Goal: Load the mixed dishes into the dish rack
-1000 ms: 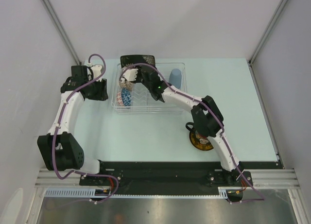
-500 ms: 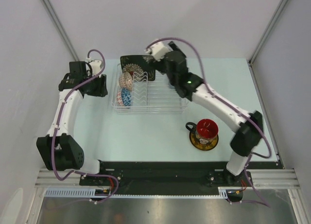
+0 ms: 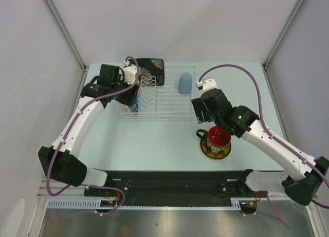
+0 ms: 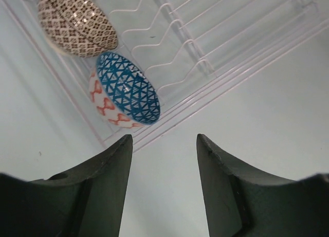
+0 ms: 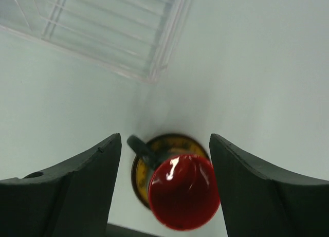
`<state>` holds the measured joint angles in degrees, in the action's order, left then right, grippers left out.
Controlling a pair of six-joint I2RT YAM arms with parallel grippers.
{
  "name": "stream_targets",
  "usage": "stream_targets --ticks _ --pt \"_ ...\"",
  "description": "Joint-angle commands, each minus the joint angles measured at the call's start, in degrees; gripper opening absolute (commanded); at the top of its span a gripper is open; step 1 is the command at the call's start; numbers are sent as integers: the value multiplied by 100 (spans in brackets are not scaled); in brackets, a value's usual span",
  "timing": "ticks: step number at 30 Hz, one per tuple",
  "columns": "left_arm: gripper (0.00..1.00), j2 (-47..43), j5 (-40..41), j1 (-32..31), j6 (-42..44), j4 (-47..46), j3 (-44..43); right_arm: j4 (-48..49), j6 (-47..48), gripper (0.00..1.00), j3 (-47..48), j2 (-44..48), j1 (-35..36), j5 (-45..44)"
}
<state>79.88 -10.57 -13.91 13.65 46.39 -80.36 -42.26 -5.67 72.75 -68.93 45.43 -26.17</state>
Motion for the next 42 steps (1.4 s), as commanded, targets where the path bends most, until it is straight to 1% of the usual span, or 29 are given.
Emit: stream_targets --ticks 1,3,6,11,14,17,19,20,21,23,24,25,28,30,31,34,37,42 --pt "58 -254 195 -235 103 10 -235 -976 -1269 74 -375 476 491 -54" --pt "58 -209 230 -226 94 45 -235 -1283 -1593 74 -533 433 616 -125" --pt "58 -306 257 -235 85 -59 -60 -1486 -1893 73 -674 441 984 -125" --pt "58 -447 345 -235 120 -157 152 -1846 -2675 70 -1113 477 1564 -168" --pt "58 -455 310 -235 112 -200 204 -1952 -2983 70 -1368 468 1662 -396" --pt "58 -429 292 -235 85 -218 231 -1961 -3228 69 -1360 468 1636 -686" --pt "58 -429 275 -235 85 -210 240 -1988 -3448 69 -1351 503 1365 -775" --pt "58 -429 275 -235 85 -201 231 -2118 -3789 69 -1351 520 1181 -801" --pt "57 -438 275 -235 94 -201 240 -2215 -4001 68 -1351 599 691 -793" --pt "58 -473 301 -235 120 -209 257 -2321 -4457 69 -1351 713 197 -636" --pt "58 -482 301 -235 129 -218 266 -2322 -4591 69 -1351 836 -215 -591" --pt "58 -508 301 -235 138 -236 318 -2287 -4705 70 -1343 907 -428 -530" --pt "57 -526 301 -235 129 -245 389 -1779 -4706 73 -1351 1118 -893 -13" --pt "57 -543 284 -235 112 -271 415 -1550 -4637 73 -1351 1110 -1097 287" --pt "57 -552 275 -235 94 -280 459 -1357 -4627 73 -1351 1040 -1219 601" --pt "57 -578 239 -235 68 -315 521 -997 -4671 73 -1351 829 -1326 1147" --pt "57 -596 248 -243 68 -341 600 -846 -4671 72 -1325 583 -1405 1325" --pt "57 -631 266 -235 94 -385 662 -565 -4540 69 -1307 152 -1739 1624"
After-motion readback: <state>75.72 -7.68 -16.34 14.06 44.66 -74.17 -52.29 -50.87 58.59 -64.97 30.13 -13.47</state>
